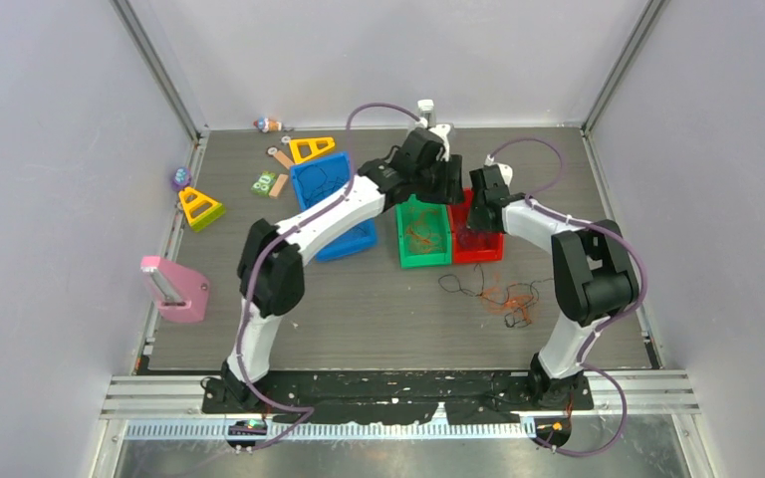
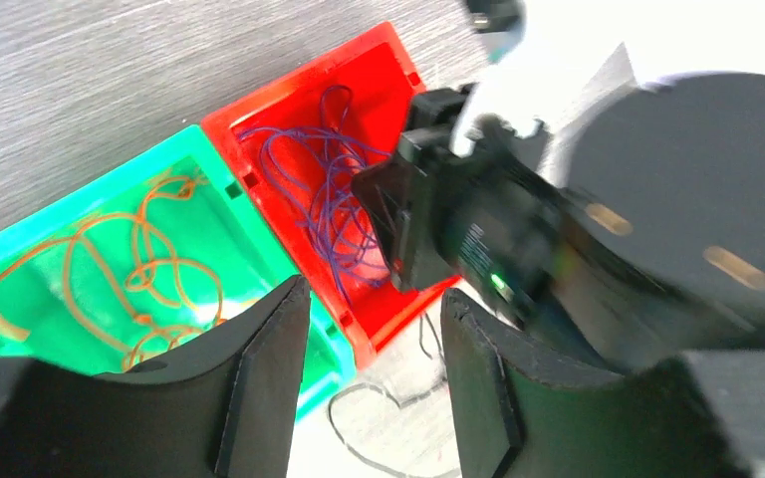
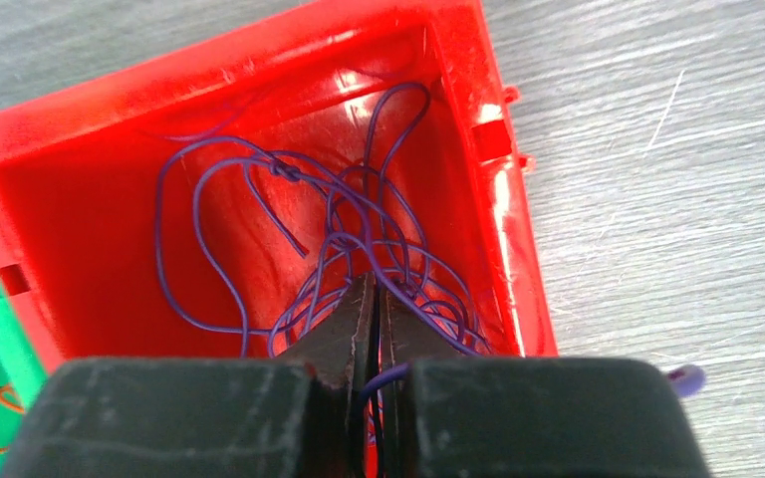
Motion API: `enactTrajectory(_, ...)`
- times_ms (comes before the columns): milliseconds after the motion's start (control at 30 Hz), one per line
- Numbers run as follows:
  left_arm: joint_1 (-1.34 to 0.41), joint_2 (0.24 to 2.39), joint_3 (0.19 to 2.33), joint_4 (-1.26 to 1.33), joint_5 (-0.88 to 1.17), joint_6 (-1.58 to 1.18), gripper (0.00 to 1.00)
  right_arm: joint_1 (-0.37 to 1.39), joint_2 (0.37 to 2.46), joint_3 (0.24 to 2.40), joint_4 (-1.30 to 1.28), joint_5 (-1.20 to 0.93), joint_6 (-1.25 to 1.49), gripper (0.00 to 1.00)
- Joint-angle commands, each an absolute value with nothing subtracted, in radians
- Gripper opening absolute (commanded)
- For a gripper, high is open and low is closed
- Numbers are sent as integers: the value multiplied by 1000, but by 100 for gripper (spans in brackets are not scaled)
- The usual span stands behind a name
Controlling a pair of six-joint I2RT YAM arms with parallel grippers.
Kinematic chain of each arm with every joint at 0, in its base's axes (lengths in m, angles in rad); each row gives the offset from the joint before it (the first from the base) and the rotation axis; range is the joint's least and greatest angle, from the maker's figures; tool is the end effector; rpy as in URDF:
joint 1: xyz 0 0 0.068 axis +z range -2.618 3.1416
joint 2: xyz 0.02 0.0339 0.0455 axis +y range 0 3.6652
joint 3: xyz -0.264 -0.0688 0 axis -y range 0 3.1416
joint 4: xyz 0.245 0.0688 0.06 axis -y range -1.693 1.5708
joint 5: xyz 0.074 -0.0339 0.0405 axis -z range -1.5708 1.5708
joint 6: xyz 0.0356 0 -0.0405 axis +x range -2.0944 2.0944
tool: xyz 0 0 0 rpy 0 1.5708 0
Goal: Untangle the cables
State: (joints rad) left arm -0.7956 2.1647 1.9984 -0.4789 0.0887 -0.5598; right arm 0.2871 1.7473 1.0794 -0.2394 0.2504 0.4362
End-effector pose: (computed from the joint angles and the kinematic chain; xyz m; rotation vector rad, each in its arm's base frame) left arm 0.3524 -0.3642 0.2851 0.3276 2.3242 -0.8152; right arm 0.3503 0.0942 0.1833 0.2869 2.4223 0.0102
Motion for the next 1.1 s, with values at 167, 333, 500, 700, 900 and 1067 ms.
enactTrajectory(167, -745, 1699, 1598, -260, 123, -521, 59, 322, 1805, 1169, -285, 305, 412, 9)
enactTrajectory(333, -709, 1440, 1302, -199, 99, -524, 61, 353, 1836, 1188, -313, 328, 381, 7)
enactTrajectory(500, -669, 1187, 1018, -153, 97, -544, 63, 357, 1817, 1194, -342, 303, 368, 13)
enactTrajectory(700, -667, 993, 789, -107, 25, -503, 65, 357, 1706, 1179, -353, 250, 353, 38)
enactTrajectory(900, -667, 949, 634, 26, 17, -467, 64, 358, 1600, 1178, -390, 216, 340, 57)
enactTrajectory(1067, -670, 944, 562, 116, 95, -452, 63, 351, 1506, 1195, -429, 266, 341, 79)
